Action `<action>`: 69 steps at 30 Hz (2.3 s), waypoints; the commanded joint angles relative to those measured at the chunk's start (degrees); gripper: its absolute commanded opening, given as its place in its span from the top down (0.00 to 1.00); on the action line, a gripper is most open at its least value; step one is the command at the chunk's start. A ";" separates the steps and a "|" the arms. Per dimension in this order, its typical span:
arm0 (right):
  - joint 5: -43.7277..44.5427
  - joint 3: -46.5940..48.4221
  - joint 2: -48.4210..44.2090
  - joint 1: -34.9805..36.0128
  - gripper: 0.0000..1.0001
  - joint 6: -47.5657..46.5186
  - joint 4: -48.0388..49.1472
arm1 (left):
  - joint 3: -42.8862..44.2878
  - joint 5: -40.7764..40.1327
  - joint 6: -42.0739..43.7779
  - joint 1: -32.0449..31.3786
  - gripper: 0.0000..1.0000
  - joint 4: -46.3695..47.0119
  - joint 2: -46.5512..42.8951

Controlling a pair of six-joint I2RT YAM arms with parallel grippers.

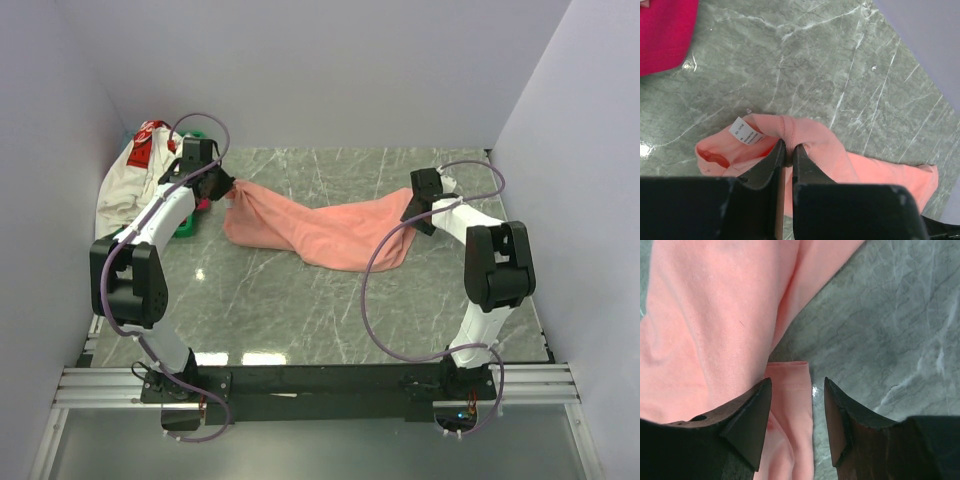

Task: Fold and stack the t-shirts
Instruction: Flatten the tshirt out

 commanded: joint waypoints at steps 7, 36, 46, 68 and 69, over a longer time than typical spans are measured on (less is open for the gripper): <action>-0.33 4.30 3.09 -0.28 0.48 0.93 -4.28 | 0.43 1.46 -0.60 0.46 0.99 2.24 -0.79; -2.35 -0.27 -35.74 -7.57 1.00 -0.74 -12.36 | -5.37 1.99 1.16 0.72 0.99 0.31 -11.24; -3.66 8.69 -27.86 -11.61 1.00 -0.47 -11.41 | 17.77 4.87 4.67 2.04 0.95 -3.73 6.48; -9.90 21.19 -10.09 -14.43 1.00 0.32 -8.95 | -5.81 6.65 4.41 1.25 0.56 6.46 2.02; -10.08 21.09 -10.18 -14.43 1.00 0.23 -9.03 | -5.37 6.38 4.24 1.07 0.56 6.29 2.55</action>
